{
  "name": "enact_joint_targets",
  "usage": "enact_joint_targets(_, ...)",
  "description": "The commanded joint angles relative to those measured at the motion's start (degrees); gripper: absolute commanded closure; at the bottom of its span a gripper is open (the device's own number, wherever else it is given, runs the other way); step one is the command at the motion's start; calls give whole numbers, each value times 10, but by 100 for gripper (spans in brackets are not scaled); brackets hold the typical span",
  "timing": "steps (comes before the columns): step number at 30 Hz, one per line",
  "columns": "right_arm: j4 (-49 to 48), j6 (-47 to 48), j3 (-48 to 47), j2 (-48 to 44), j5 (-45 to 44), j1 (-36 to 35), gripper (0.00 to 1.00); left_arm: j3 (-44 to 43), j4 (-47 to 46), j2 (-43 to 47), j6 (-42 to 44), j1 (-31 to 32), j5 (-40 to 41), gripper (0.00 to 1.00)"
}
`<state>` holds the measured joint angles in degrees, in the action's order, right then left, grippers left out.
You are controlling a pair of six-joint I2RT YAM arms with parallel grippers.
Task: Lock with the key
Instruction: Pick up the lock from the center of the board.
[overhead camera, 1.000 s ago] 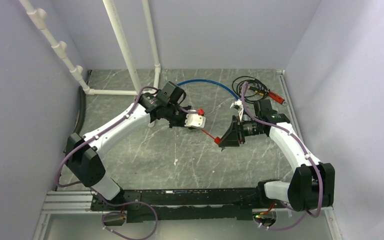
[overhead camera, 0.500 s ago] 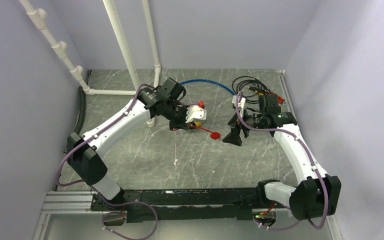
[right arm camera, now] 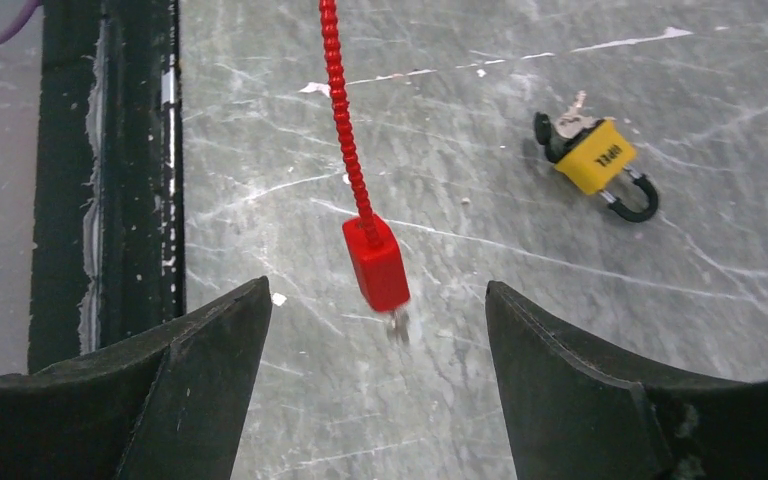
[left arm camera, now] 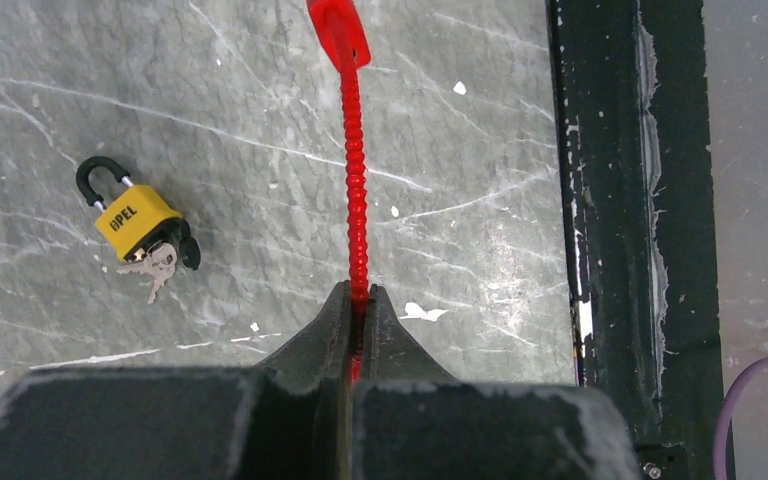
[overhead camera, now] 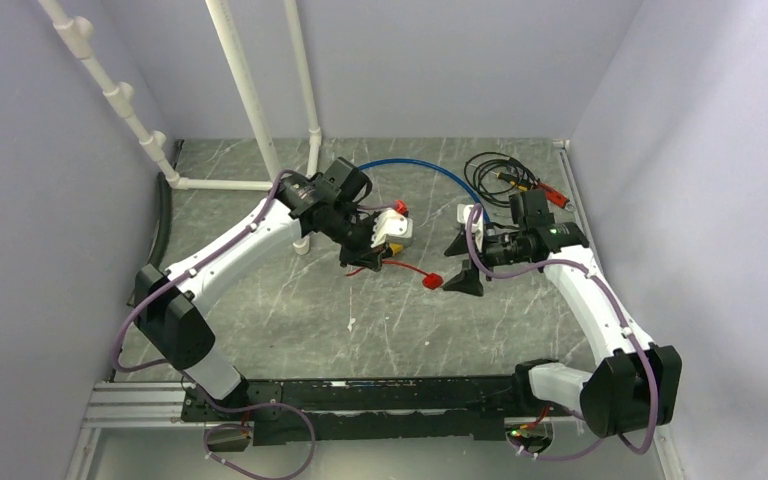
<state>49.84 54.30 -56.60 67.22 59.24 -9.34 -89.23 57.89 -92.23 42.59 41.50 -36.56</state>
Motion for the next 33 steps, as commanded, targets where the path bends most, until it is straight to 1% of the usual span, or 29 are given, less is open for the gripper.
enact_joint_targets(1, -26, 15, 18, 9, 32, -28, 20, 3, -16, 38, -1, 3, -50, 100)
enact_joint_targets(5, -43, 7, 36, 14, 32, -38, 25, 0, -15, 42, -1, 3, -59, 100)
enact_joint_targets(7, -57, 0, 48, 16, 35, -42, 31, -2, -14, 45, -3, 3, -66, 100)
enact_joint_targets(12, -70, -9, 54, 20, 52, -55, 44, -6, -10, 47, -2, 3, -73, 100)
enact_joint_targets(17, -74, -9, 58, 21, 56, -63, 45, -3, -11, 48, -3, 2, -78, 100)
enact_joint_targets(22, -64, -3, 58, 19, 56, -63, 56, -2, -12, 48, -1, 1, -74, 100)
enact_joint_targets(26, -47, 9, 59, 14, 54, -63, 58, -3, -14, 50, -3, -6, -85, 100)
enact_joint_targets(33, -58, -1, 71, 12, 53, -63, 54, -2, -16, 53, -3, -11, -96, 100)
